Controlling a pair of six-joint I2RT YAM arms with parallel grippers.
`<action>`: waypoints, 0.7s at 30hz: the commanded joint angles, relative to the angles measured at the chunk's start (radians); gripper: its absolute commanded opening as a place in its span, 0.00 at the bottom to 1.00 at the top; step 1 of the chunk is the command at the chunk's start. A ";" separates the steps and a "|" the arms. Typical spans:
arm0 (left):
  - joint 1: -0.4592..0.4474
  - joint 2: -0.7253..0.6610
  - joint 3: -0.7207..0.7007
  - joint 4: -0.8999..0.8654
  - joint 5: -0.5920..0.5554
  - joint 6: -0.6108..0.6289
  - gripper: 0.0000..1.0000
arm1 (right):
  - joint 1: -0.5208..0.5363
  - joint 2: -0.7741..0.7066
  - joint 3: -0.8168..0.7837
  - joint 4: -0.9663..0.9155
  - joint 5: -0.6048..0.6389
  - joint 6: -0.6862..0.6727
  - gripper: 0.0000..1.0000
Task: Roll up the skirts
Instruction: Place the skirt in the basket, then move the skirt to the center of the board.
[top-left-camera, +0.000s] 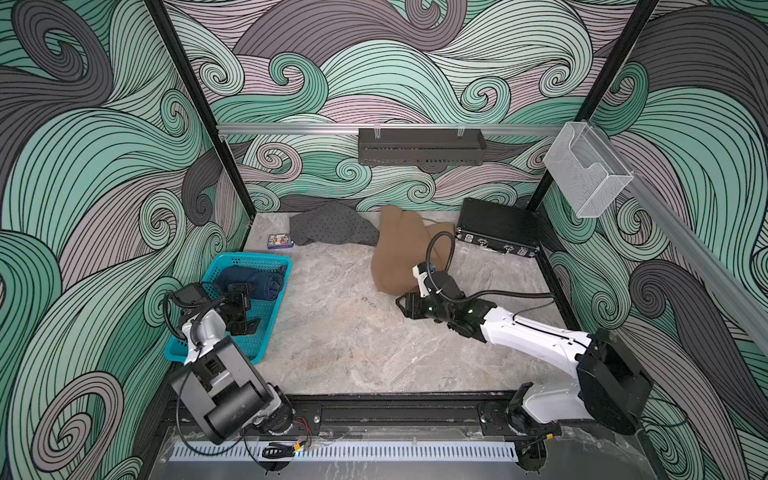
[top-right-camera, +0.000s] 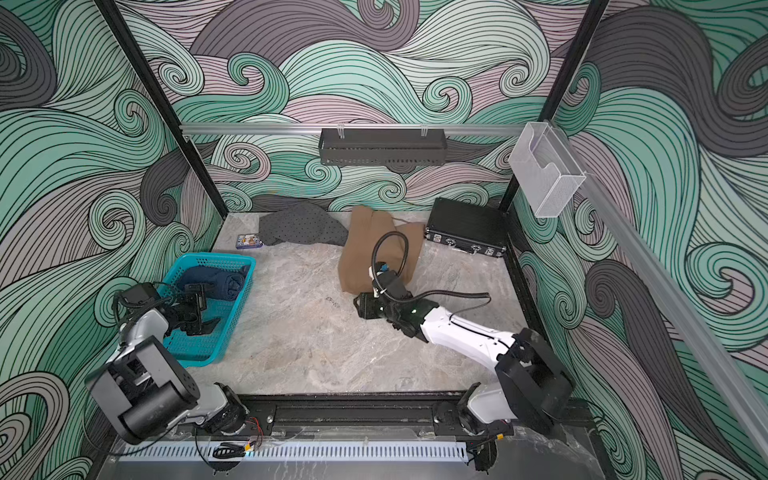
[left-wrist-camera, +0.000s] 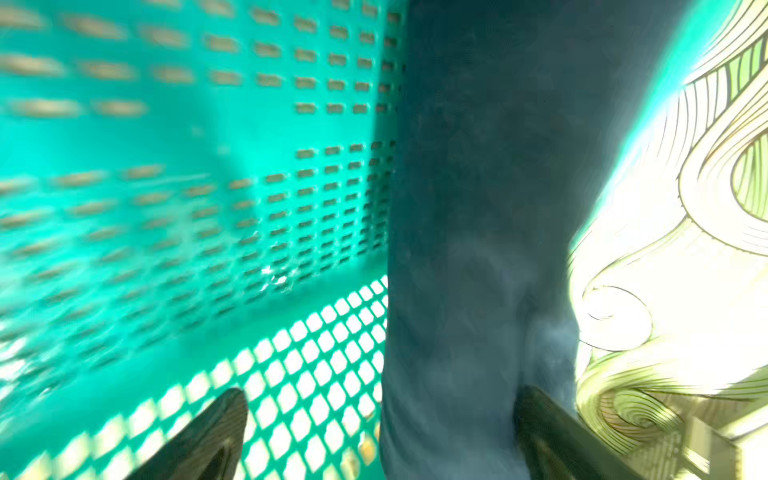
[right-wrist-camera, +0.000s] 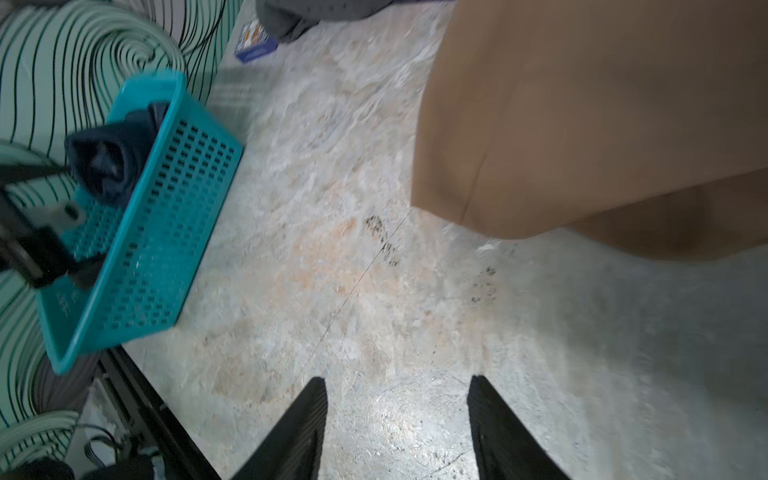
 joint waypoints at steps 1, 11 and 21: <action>-0.064 -0.080 0.108 -0.189 -0.165 0.053 0.99 | -0.105 -0.023 0.081 -0.204 0.056 0.084 0.55; -0.216 -0.201 0.315 -0.352 -0.391 0.081 0.99 | -0.197 0.228 0.366 -0.449 0.152 -0.127 0.72; -0.838 -0.040 0.467 -0.275 -0.354 0.277 0.99 | -0.085 0.690 0.771 -0.608 0.081 -0.214 0.76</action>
